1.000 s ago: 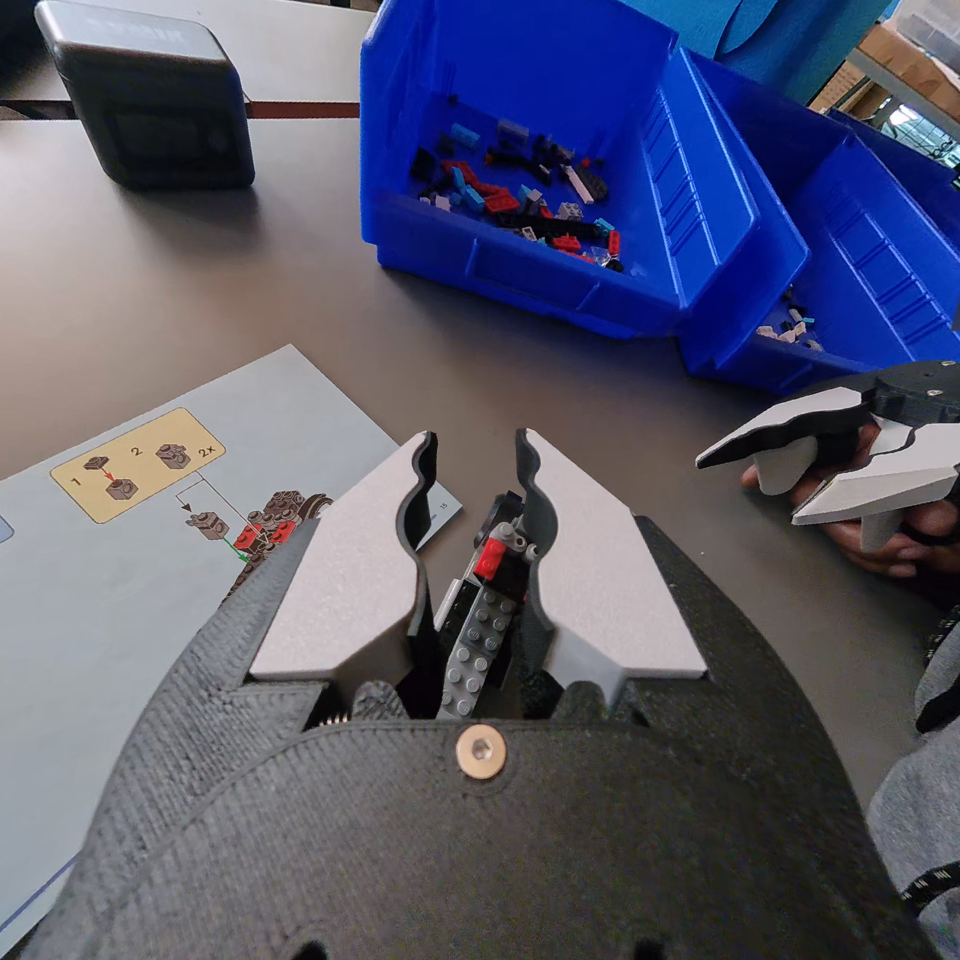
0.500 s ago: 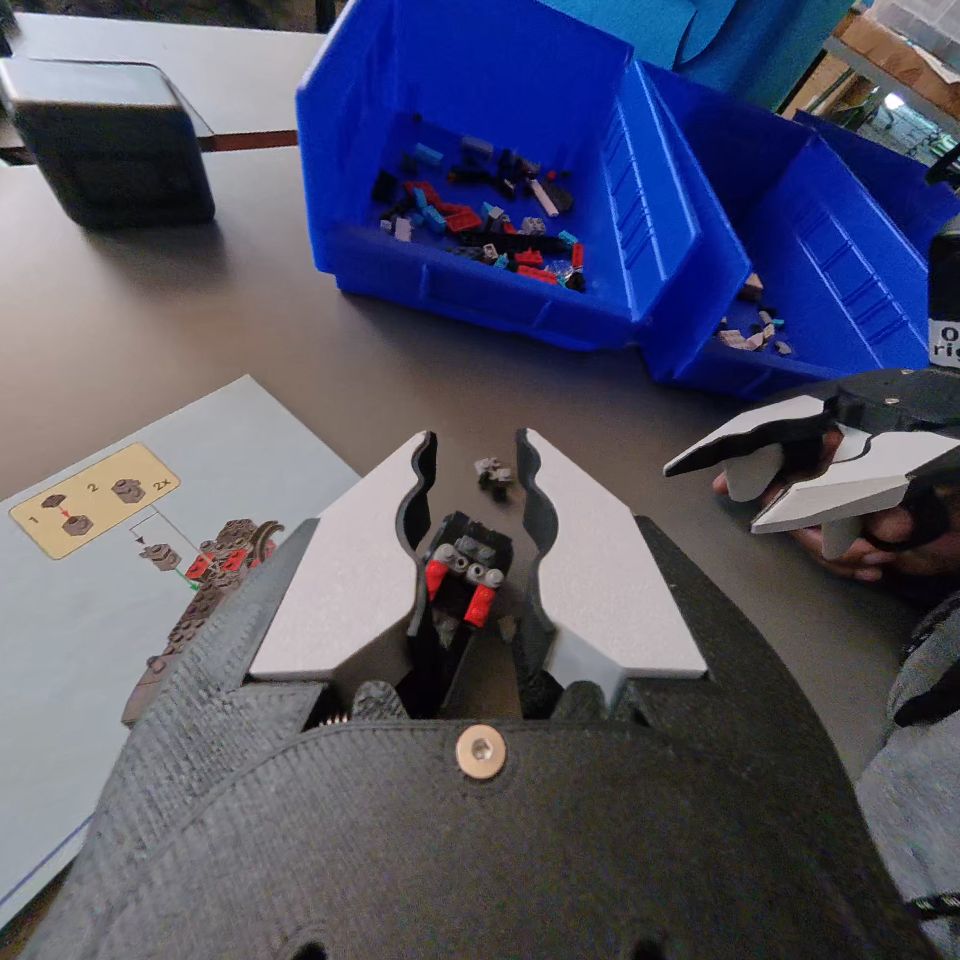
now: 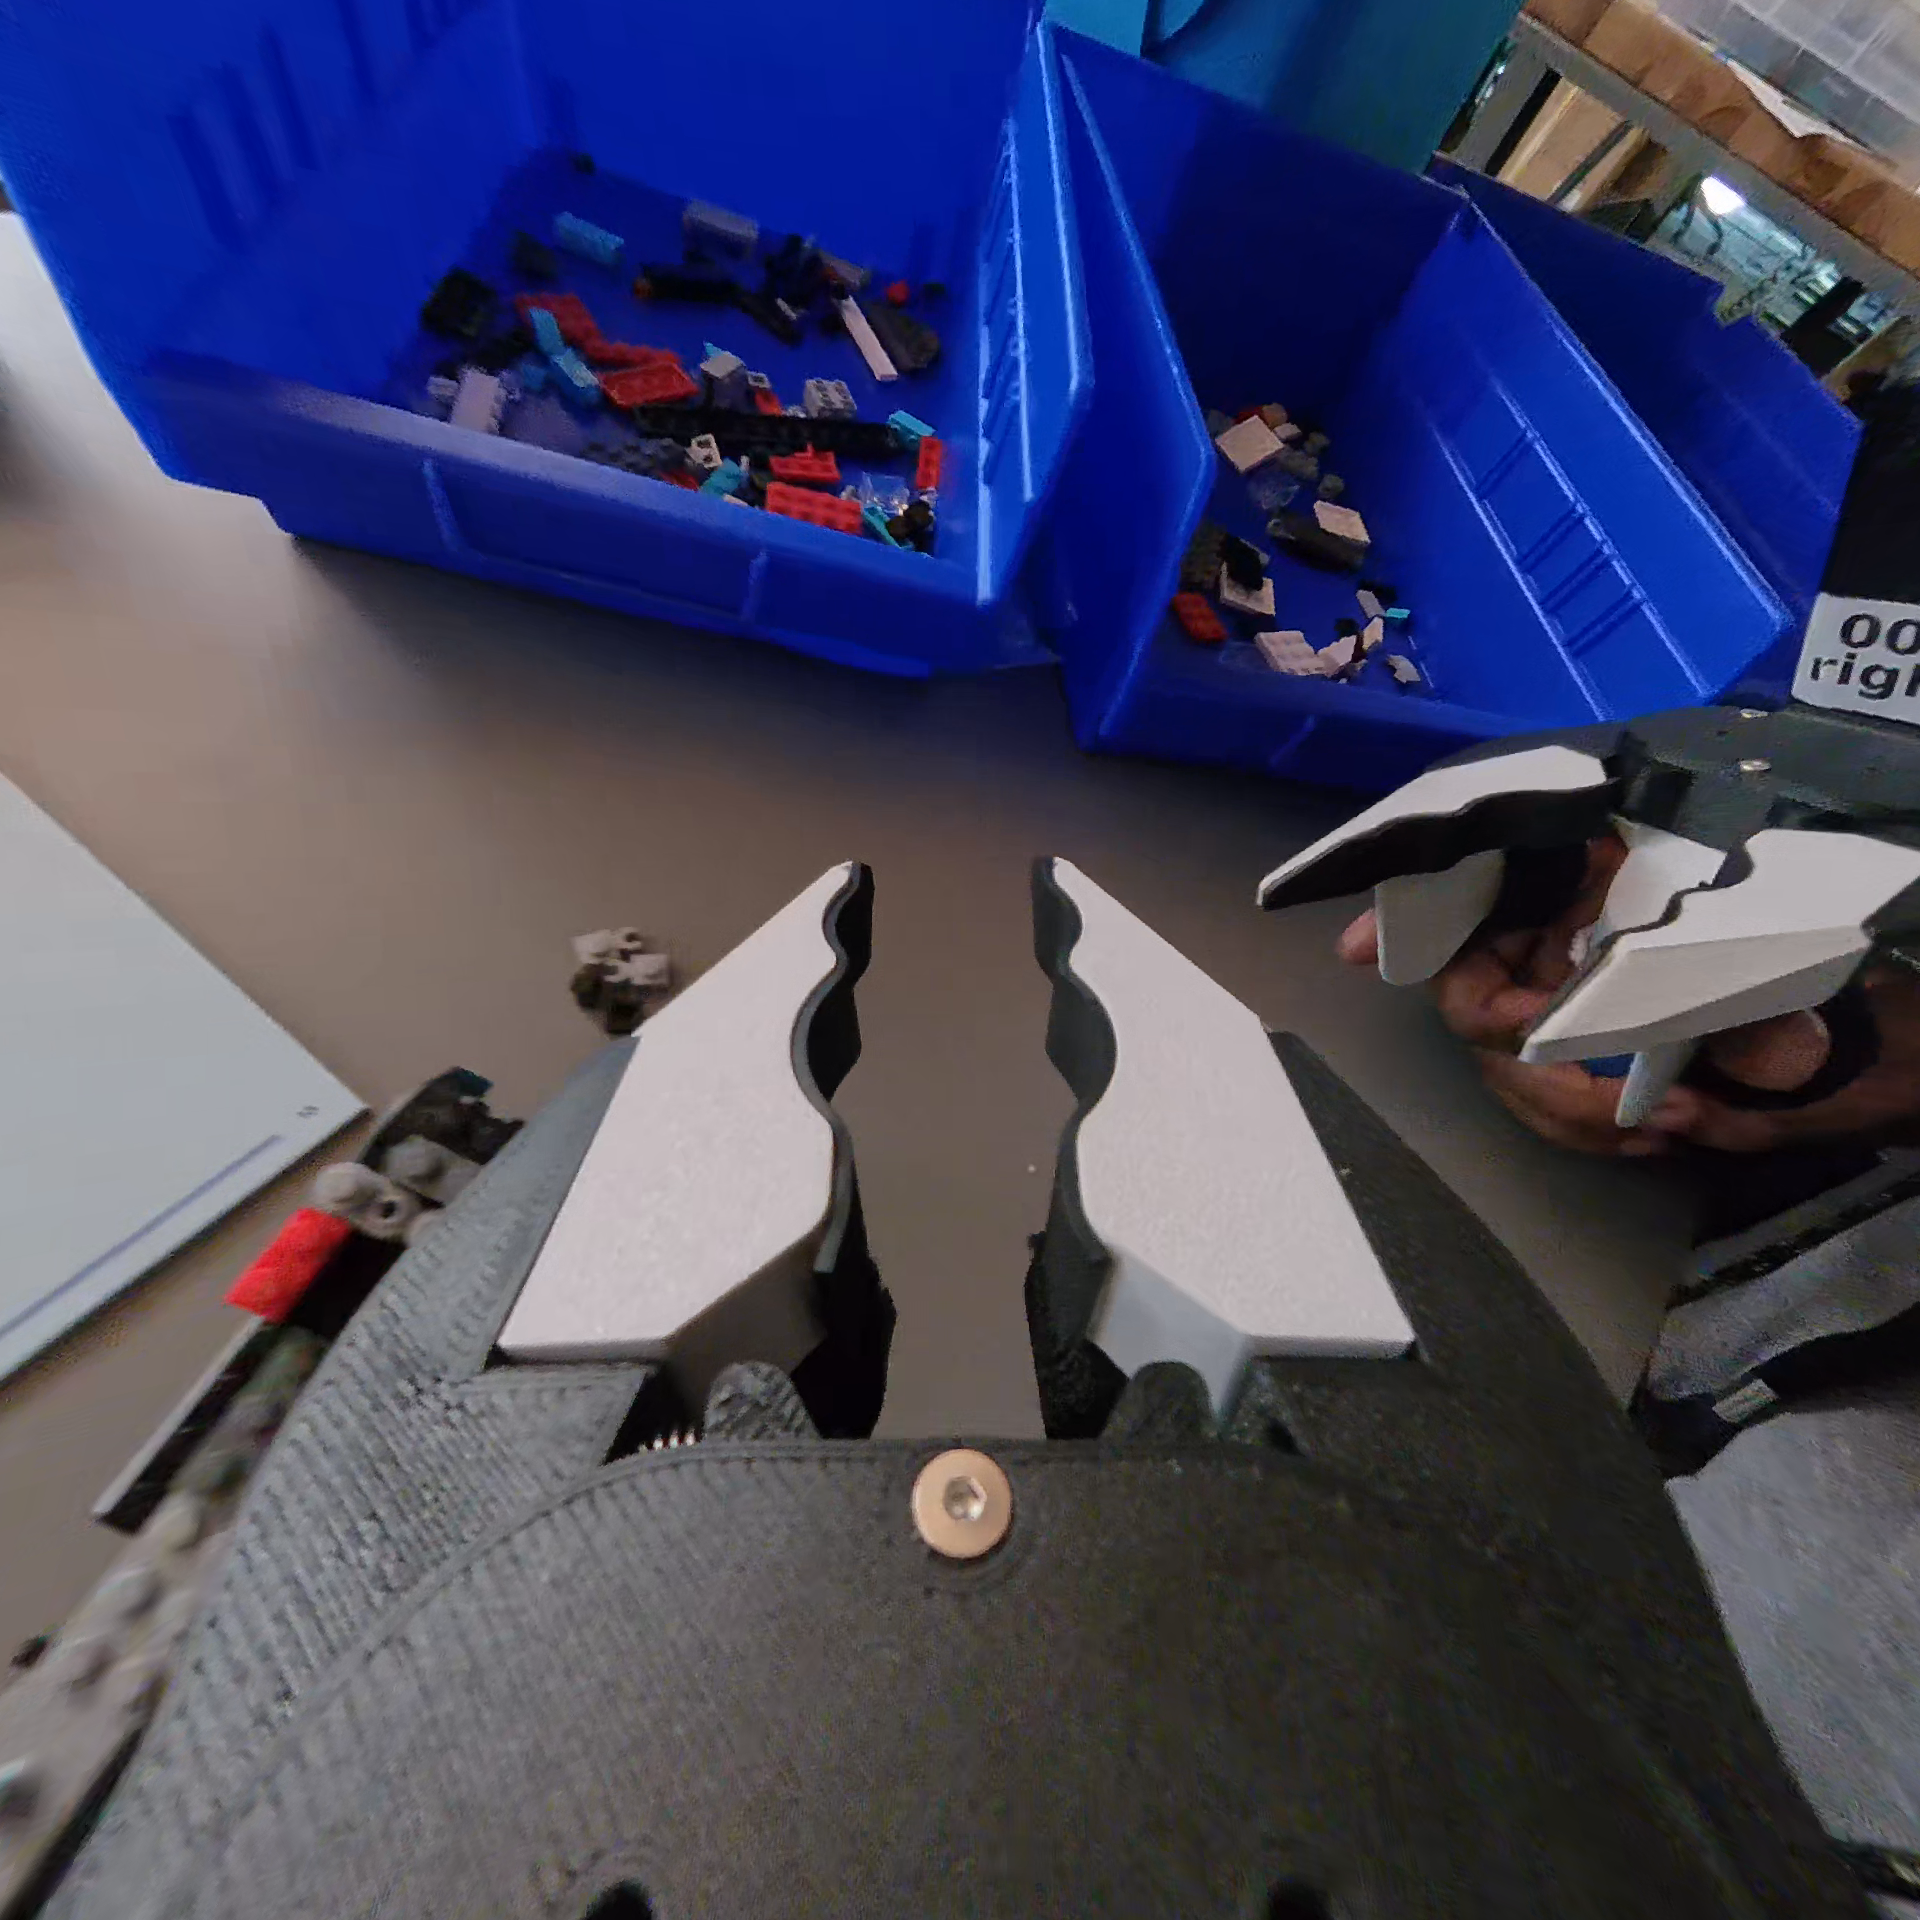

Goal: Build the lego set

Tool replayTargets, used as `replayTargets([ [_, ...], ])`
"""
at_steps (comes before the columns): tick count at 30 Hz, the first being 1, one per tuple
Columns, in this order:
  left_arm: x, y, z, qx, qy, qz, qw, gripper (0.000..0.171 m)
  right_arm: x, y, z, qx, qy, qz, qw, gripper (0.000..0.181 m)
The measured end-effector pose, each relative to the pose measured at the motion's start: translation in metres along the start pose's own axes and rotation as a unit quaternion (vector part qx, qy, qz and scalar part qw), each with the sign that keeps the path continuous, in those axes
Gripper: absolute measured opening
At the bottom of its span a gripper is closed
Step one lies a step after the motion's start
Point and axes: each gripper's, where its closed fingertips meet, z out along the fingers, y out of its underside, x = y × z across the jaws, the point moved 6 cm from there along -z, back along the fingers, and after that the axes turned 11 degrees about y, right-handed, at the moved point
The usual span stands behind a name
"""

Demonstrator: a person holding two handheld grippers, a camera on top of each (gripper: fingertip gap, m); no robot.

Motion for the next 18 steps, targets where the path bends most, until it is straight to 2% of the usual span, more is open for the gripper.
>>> replayTargets([
  [9, 0.012, 0.037, 0.014, -0.002, -0.049, -0.008, 0.999, 0.032, 0.005, -0.004, -0.012, 0.015, -0.016, 0.007, 1.000, 0.063],
  [13, 0.011, 0.037, 0.012, 0.014, -0.058, -0.007, 0.998, 0.032, 0.002, -0.003, -0.013, 0.011, -0.034, 0.005, 0.999, 0.065],
  [18, 0.008, 0.038, 0.015, 0.003, -0.055, -0.012, 0.998, 0.032, 0.000, 0.000, -0.011, -0.005, -0.045, 0.000, 0.999, 0.068],
])
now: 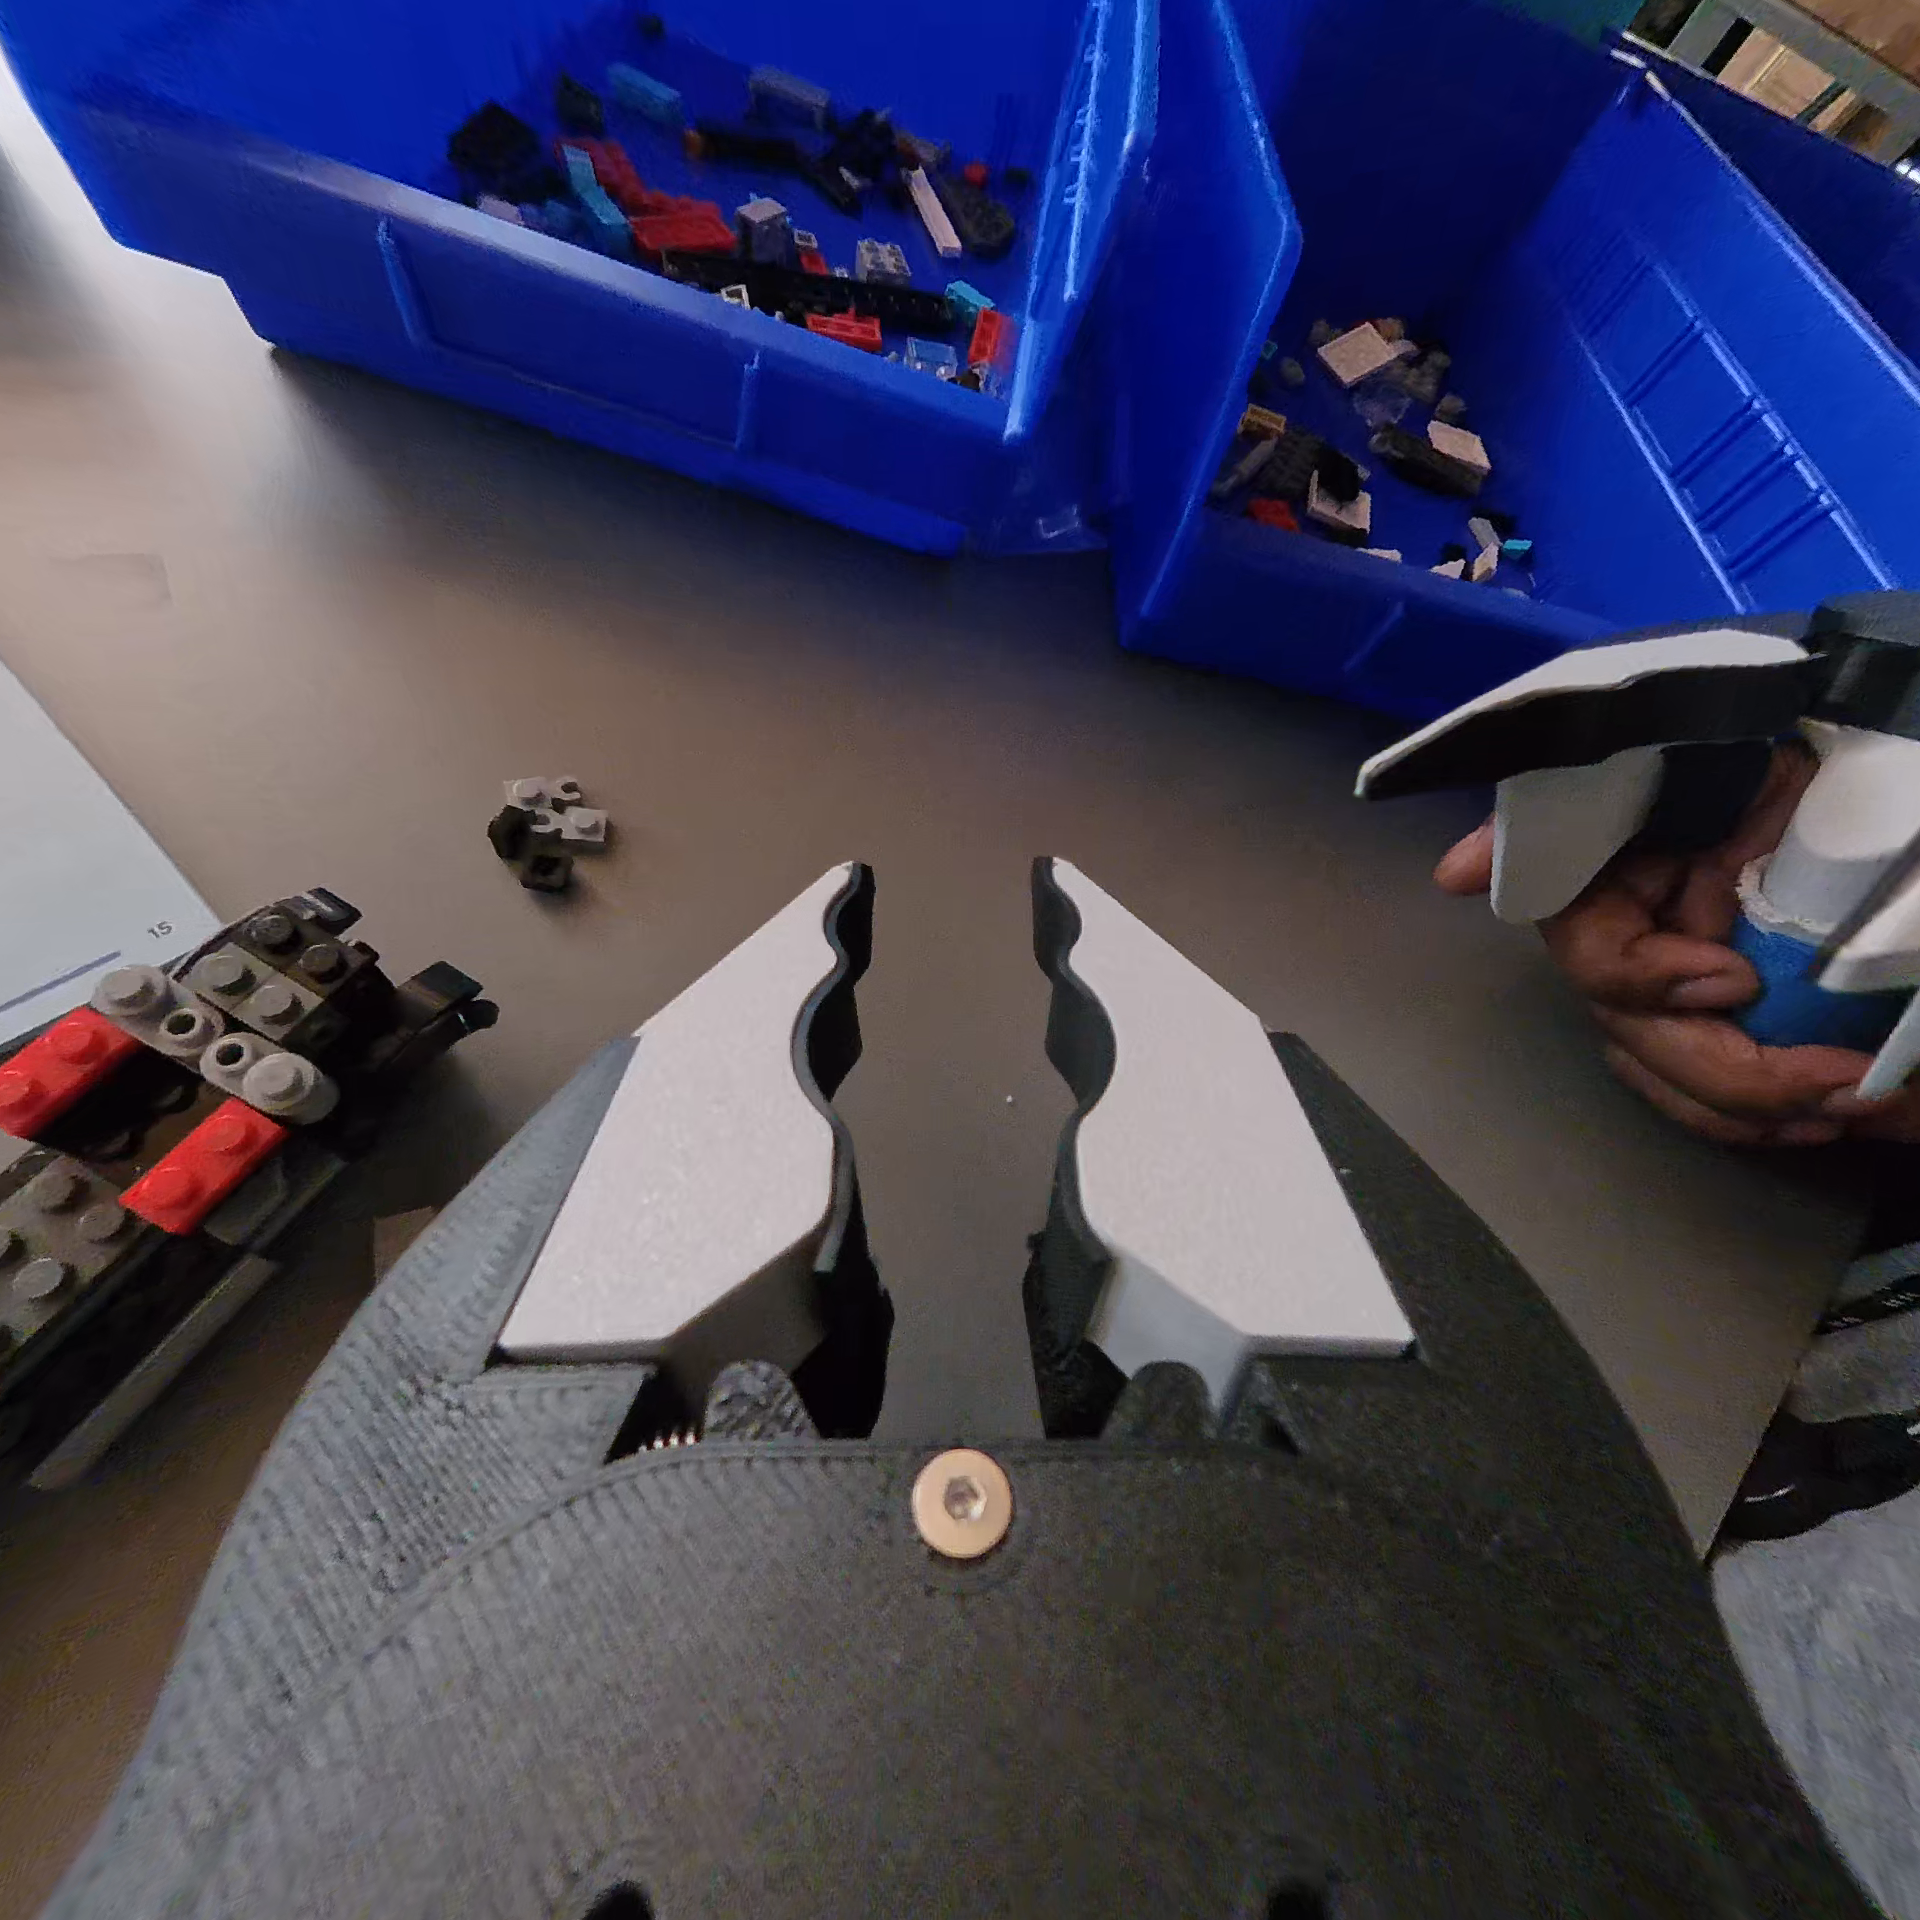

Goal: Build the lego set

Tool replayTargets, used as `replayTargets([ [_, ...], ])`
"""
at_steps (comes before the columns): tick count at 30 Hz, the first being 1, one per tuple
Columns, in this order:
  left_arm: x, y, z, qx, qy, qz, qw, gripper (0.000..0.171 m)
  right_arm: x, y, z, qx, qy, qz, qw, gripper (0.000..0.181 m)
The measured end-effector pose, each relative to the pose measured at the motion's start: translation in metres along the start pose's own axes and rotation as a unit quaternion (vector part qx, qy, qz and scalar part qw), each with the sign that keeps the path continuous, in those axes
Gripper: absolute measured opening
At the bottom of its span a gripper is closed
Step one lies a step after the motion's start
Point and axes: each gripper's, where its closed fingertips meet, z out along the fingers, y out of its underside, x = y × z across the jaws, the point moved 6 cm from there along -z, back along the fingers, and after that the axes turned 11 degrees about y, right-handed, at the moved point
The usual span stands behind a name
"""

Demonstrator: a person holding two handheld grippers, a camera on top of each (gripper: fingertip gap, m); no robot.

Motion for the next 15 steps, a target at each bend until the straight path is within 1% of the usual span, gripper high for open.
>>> replayTargets([
  [15, -0.0026, 0.0030, 0.0062, -0.029, 0.008, -0.014, 0.999, 0.031, -0.0001, 0.0004, 0.0004, -0.006, -0.013, 0.008, 1.000, 0.070],
])
